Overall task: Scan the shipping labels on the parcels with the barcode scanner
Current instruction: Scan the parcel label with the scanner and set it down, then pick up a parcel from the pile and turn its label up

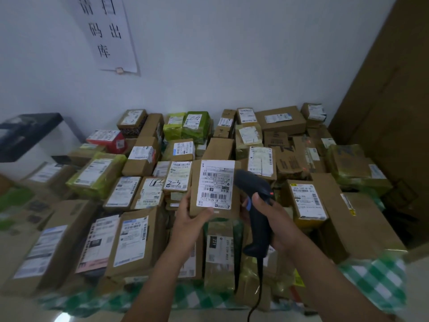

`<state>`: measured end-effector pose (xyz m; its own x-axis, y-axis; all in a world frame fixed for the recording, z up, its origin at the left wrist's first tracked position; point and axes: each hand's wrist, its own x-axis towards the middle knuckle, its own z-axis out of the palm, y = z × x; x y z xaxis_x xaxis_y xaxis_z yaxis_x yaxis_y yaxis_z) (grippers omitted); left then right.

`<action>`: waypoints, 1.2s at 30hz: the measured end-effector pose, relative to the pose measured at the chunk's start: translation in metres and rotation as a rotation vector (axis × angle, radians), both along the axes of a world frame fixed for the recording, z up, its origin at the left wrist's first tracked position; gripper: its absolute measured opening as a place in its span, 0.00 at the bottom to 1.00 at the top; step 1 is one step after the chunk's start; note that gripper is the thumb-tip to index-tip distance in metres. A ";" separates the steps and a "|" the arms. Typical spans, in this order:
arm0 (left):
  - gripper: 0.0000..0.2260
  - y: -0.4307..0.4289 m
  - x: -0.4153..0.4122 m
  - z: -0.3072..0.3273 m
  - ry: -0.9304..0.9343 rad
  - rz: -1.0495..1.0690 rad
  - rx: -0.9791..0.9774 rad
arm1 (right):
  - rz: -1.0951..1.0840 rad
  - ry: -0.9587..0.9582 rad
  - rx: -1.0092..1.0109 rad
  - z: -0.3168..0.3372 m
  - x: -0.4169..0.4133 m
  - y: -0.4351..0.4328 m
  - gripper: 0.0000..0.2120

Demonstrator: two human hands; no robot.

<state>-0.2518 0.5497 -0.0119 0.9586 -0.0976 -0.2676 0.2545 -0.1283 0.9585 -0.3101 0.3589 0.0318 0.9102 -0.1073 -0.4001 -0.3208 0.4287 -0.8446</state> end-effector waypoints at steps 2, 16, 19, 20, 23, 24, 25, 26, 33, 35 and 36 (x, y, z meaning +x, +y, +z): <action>0.28 0.008 0.002 0.005 0.005 -0.070 0.004 | -0.038 -0.003 0.012 -0.001 -0.002 0.002 0.22; 0.40 0.058 0.008 -0.001 -0.051 0.323 0.163 | 0.231 -0.056 -0.530 0.022 -0.011 0.013 0.18; 0.47 0.064 0.008 -0.005 -0.084 0.351 0.183 | 0.285 -0.079 -0.509 0.028 -0.014 0.014 0.13; 0.47 0.065 0.008 -0.007 -0.093 0.357 0.182 | 0.301 -0.089 -0.507 0.028 -0.014 0.015 0.13; 0.44 0.068 0.008 -0.009 -0.096 0.357 0.176 | 0.353 -0.098 -0.520 0.028 -0.014 0.017 0.13; 0.44 0.068 0.008 -0.009 -0.094 0.358 0.176 | 0.366 -0.099 -0.520 0.028 -0.014 0.018 0.14; 0.44 0.069 0.009 -0.009 -0.095 0.359 0.183 | 0.377 -0.097 -0.521 0.028 -0.014 0.018 0.14; 0.43 0.069 0.009 -0.009 -0.096 0.359 0.190 | 0.387 -0.096 -0.521 0.028 -0.013 0.018 0.13; 0.37 0.069 0.014 -0.018 -0.115 0.321 0.220 | 0.387 -0.109 -0.504 0.024 -0.008 0.015 0.09; 0.38 0.065 0.016 -0.021 -0.081 0.277 0.237 | 0.361 -0.107 -0.503 0.022 -0.006 0.012 0.10; 0.39 0.061 0.016 -0.022 -0.061 0.247 0.245 | 0.347 -0.105 -0.502 0.021 -0.005 0.010 0.10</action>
<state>-0.2357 0.6107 -0.0335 0.9603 0.1990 -0.1957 0.2495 -0.2981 0.9213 -0.3150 0.3686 0.0532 0.9575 0.0499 -0.2840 -0.2746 -0.1431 -0.9509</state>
